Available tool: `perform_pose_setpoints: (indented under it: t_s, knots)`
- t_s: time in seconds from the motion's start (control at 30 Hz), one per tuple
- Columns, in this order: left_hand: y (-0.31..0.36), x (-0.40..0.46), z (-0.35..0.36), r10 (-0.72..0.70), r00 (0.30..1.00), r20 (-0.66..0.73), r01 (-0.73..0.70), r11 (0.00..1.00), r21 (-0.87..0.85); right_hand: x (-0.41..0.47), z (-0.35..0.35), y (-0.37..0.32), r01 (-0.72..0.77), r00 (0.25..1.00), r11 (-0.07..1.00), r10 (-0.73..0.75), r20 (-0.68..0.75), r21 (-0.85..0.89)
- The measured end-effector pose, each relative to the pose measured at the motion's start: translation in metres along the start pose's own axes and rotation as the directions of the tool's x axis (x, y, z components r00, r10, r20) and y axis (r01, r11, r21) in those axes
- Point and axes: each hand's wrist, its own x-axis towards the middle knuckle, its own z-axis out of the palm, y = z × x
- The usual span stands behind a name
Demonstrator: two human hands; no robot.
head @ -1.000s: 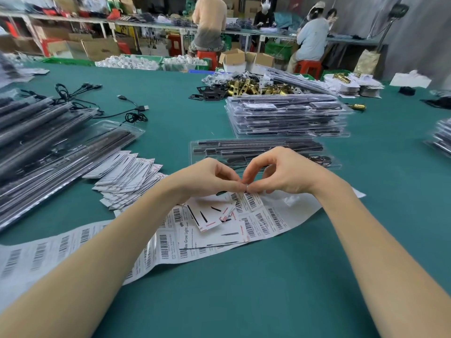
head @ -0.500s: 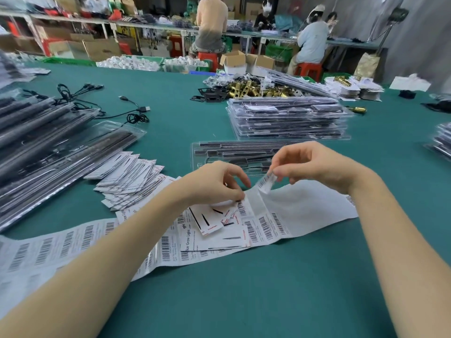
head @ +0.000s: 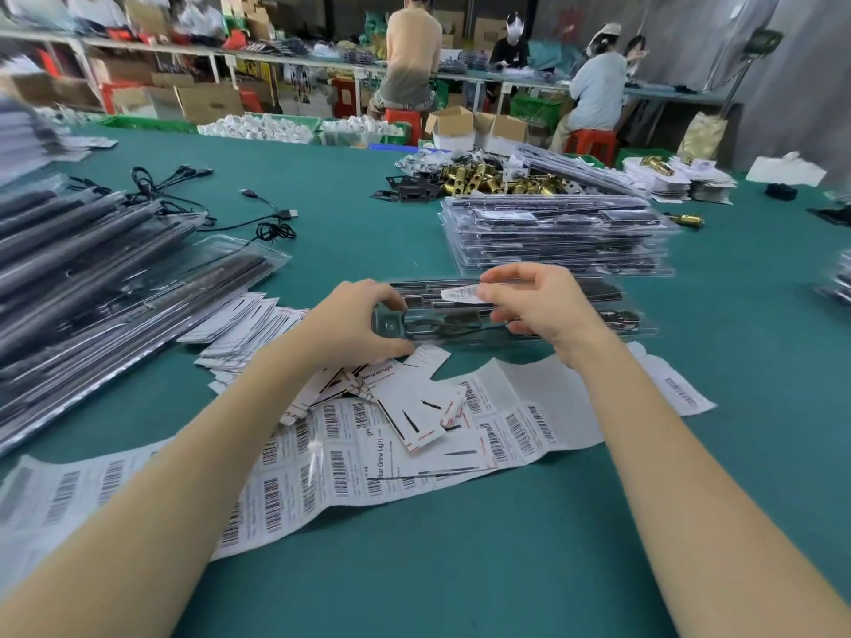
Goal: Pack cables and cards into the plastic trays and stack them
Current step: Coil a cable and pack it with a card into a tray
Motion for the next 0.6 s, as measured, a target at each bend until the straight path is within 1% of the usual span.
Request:
perform_pose_setpoints:
  t_s: [0.13,0.2,0.27,0.33,0.47,0.53,0.6]
  knots:
    - [-0.001,0.001,0.003,0.021,0.999,-0.035,-0.023,0.998,-0.052,0.005,0.021,0.006,0.064,0.997,0.998,-0.065,-0.033,-0.024]
    - [0.0,0.001,0.004,-0.019,0.99,-0.14,-0.011,0.978,-0.206,0.007,0.027,0.009,0.074,0.997,0.997,-0.074,-0.037,-0.026]
    - [0.006,0.003,0.004,-0.121,0.968,-0.218,0.03,0.924,-0.382,0.008,0.028,0.01,0.081,0.996,0.996,-0.082,-0.031,-0.033]
    - [0.012,0.006,0.006,-0.205,0.959,-0.195,0.087,0.868,-0.488,0.009,0.028,0.01,0.097,0.995,0.995,-0.098,-0.027,-0.021]
    - [0.017,0.008,0.013,-0.269,0.954,-0.133,0.135,0.782,-0.609,0.008,0.029,0.01,0.093,0.996,0.996,-0.093,0.012,0.005]
    - [0.017,0.007,0.016,-0.281,0.95,-0.134,0.14,0.77,-0.623,0.008,0.028,0.011,0.063,0.998,0.998,-0.063,0.011,-0.014]
    - [0.018,0.006,0.018,-0.265,0.953,-0.15,0.13,0.8,-0.586,0.01,0.026,0.011,0.04,0.999,0.998,-0.04,-0.003,-0.041]
